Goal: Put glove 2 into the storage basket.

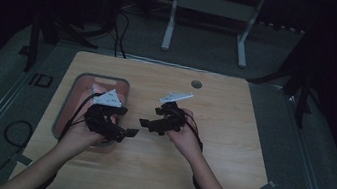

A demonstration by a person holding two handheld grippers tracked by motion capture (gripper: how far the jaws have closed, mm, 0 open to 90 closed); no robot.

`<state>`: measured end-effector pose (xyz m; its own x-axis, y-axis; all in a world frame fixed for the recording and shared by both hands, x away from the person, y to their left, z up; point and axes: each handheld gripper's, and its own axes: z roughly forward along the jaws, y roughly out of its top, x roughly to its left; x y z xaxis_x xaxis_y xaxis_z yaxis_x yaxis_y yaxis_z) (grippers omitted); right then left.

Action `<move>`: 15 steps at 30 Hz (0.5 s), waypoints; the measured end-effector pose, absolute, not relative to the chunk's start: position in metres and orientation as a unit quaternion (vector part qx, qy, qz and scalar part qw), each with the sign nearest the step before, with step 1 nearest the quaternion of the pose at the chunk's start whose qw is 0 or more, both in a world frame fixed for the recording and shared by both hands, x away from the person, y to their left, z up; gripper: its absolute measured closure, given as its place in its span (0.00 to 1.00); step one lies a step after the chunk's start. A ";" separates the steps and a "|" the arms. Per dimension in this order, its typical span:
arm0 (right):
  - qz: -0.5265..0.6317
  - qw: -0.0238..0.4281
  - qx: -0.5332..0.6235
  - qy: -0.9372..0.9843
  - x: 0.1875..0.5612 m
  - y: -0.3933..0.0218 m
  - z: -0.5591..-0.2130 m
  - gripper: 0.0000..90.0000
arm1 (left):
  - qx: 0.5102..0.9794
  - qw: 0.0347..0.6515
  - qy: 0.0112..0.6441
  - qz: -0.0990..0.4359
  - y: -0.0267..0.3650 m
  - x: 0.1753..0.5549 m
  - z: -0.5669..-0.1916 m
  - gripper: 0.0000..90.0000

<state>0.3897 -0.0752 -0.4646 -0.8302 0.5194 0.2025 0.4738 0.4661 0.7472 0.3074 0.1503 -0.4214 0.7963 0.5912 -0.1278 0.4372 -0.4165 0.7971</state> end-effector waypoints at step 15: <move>0.424 0.022 0.292 0.857 0.377 -0.113 -0.486 0.19 | 0.856 0.457 0.234 0.059 0.107 0.291 -0.448 0.16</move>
<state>0.3773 -0.1125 -0.4856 -0.8284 0.5195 0.2096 0.4816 0.4694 0.7401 0.2908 0.1072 -0.4479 0.8831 0.4555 -0.1126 0.3472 -0.4729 0.8098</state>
